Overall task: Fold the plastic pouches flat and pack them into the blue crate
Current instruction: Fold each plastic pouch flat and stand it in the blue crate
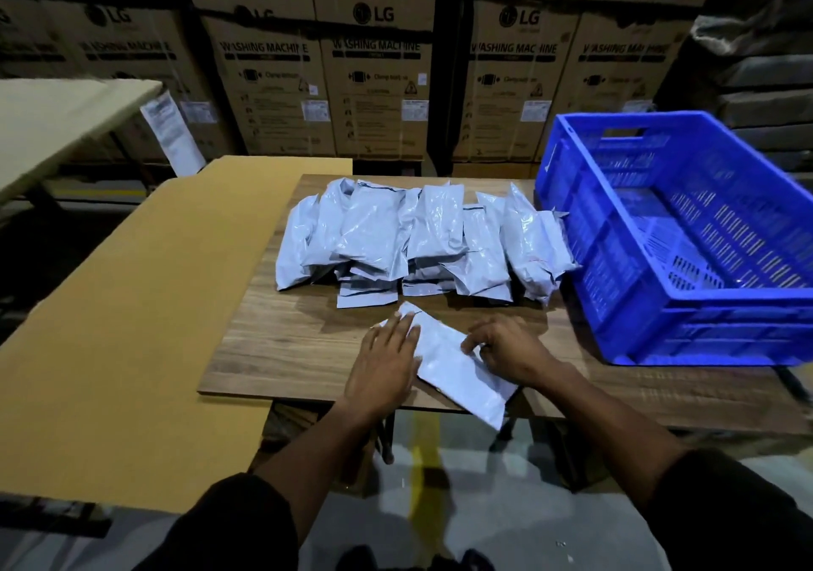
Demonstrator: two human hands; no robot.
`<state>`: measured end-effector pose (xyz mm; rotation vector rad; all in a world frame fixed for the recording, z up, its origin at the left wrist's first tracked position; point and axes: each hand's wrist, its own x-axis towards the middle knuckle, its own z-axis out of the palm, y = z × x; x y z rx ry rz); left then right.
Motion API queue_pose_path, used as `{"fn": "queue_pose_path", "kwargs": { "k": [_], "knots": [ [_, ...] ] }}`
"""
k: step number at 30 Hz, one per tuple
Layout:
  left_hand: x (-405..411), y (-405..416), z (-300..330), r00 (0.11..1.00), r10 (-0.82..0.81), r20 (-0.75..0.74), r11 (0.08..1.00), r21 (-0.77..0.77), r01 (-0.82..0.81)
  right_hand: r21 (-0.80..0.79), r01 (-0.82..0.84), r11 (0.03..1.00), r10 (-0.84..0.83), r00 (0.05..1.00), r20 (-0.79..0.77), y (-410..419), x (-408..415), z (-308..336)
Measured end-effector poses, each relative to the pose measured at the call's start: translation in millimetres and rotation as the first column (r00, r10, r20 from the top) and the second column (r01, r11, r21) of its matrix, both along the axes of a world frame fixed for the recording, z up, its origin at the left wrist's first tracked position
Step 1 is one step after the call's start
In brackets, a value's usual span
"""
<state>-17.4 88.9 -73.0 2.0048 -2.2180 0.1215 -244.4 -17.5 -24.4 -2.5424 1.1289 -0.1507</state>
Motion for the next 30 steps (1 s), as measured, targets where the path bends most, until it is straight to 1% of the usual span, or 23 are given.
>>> {"fn": "queue_pose_path", "kwargs": {
  "k": [1, 2, 3, 5, 8, 10, 13, 16, 18, 21, 24, 26, 30],
  "knots": [
    [-1, 1, -6, 1.0, -0.001, 0.001, 0.999, 0.044, 0.001, -0.123, 0.022, 0.992, -0.031, 0.997, -0.072, 5, 4, -2],
    [-2, 2, -10, 1.0, 0.011, -0.004, 0.998, 0.069, -0.011, -0.22, 0.047, 0.974, -0.062, 0.996, -0.064, 13, 9, -7],
    [-2, 3, -11, 1.0, 0.03, -0.007, 0.995, 0.091, -0.029, -0.255, 0.078, 0.964, -0.083, 0.997, -0.009, 24, 16, -13],
    [-4, 6, -9, 0.998, 0.057, -0.009, 0.995, 0.085, -0.056, -0.222, 0.096, 0.97, -0.084, 0.994, 0.066, 44, 26, -31],
    [-4, 8, -3, 0.996, 0.086, -0.007, 0.996, -0.008, -0.086, -0.181, 0.035, 0.983, -0.042, 0.999, -0.033, 52, 25, -54],
    [-3, 4, -2, 0.998, 0.067, 0.002, 0.997, -0.043, -0.067, -0.167, -0.015, 0.986, 0.005, 0.998, -0.061, 46, 19, -55],
    [-9, -5, -4, 0.999, 0.04, -0.008, 0.999, 0.008, -0.04, -0.118, -0.054, 0.992, 0.043, 0.994, -0.097, 38, 18, -46],
    [-18, -9, -12, 0.997, 0.071, -0.04, 0.997, 0.039, -0.069, -0.11, -0.017, 0.994, 0.007, 0.996, -0.091, 36, 28, -37],
    [-18, -8, -18, 0.997, 0.064, -0.033, 0.998, 0.015, -0.064, -0.084, -0.005, 0.996, -0.007, 0.991, -0.131, 38, 34, -39],
    [-12, -7, -21, 0.998, 0.017, -0.054, 0.998, -0.057, -0.02, -0.144, -0.001, 0.99, -0.027, 0.982, -0.186, 43, 36, -50],
    [-10, -4, -25, 0.997, -0.014, -0.071, 0.992, -0.13, 0.004, -0.191, 0.005, 0.982, -0.045, 0.978, -0.204, 45, 34, -58],
    [-11, -3, -29, 0.996, -0.015, -0.085, 0.992, -0.124, 0.005, -0.191, 0.012, 0.982, -0.054, 0.975, -0.216, 46, 35, -60],
    [-11, -1, -30, 0.993, 0.004, -0.117, 0.999, -0.037, -0.009, -0.125, 0.049, 0.991, -0.078, 0.969, -0.233, 48, 40, -55]
  ]
}}
